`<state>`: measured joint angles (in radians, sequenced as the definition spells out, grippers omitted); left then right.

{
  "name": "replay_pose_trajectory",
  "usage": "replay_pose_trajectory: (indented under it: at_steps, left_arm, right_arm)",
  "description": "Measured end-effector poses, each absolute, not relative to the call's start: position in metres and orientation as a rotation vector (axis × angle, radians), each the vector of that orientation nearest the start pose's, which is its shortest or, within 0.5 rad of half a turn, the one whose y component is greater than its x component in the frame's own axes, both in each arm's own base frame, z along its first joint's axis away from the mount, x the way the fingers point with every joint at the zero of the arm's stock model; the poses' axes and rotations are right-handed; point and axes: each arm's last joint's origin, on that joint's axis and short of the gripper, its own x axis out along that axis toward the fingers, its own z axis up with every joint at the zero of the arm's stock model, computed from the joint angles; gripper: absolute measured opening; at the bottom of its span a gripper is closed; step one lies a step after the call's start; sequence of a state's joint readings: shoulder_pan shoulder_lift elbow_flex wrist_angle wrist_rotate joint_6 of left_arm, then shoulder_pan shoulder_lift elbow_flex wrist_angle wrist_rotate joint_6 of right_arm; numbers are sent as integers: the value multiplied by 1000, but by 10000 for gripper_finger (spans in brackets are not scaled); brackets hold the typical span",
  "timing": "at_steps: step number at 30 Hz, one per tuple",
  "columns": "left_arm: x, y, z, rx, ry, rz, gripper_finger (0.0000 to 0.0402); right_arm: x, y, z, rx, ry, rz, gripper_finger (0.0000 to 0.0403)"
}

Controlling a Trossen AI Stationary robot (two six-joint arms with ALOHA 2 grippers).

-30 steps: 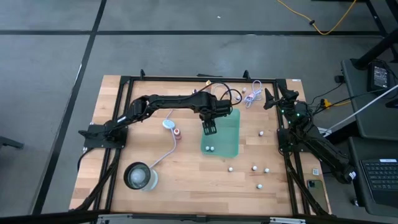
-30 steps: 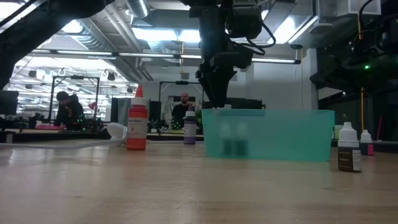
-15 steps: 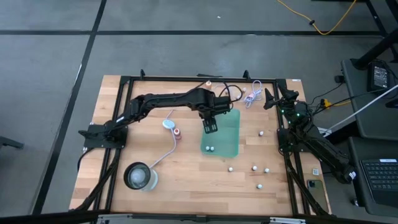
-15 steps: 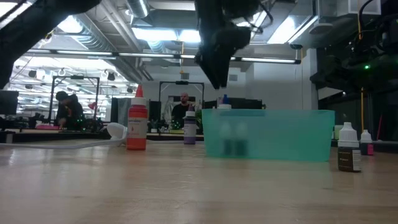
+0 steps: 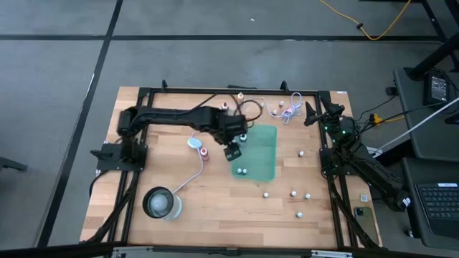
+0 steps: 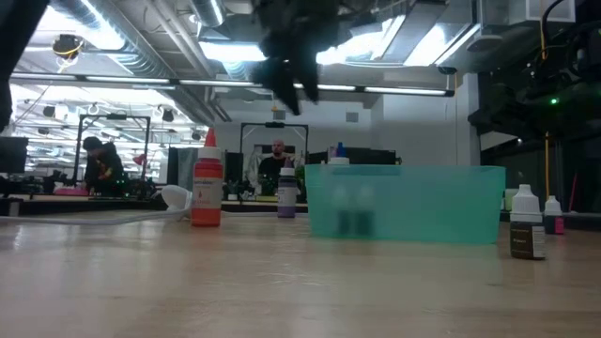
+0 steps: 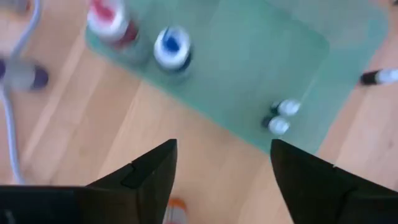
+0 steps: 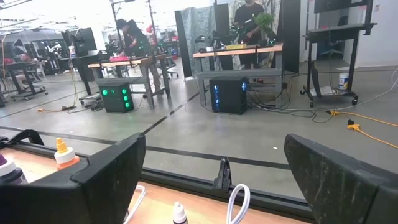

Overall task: Pick & Place food coloring
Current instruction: Put the big orange food coloring bottle into the green bin

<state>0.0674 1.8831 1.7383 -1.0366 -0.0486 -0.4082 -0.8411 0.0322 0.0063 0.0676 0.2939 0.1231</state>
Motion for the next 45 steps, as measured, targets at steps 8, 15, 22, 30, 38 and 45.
replay_pose_trajectory:
  at_steps: [8,15,22,30,38,45]
  left_arm:
    - [345,23,269,-446,1217,411,298]
    - [331,18,260,-422,1252,405,301]
    - [323,14,242,-406,1320,411,297]
    - [317,12,228,-399,1369,415,297]
    - [315,12,223,-392,1386,395,286]
    - [315,12,223,-389,1381,393,221]
  right_arm:
    - [59,-79,170,98,-112,-1131,384]
    - [59,-79,170,98,-112,-1130,384]
    - [59,-79,170,98,-113,-1131,384]
    - [59,-79,170,98,-112,-1130,384]
    - [59,-79,170,98,-112,-1131,384]
    - [59,-79,170,98,-112,-1131,384]
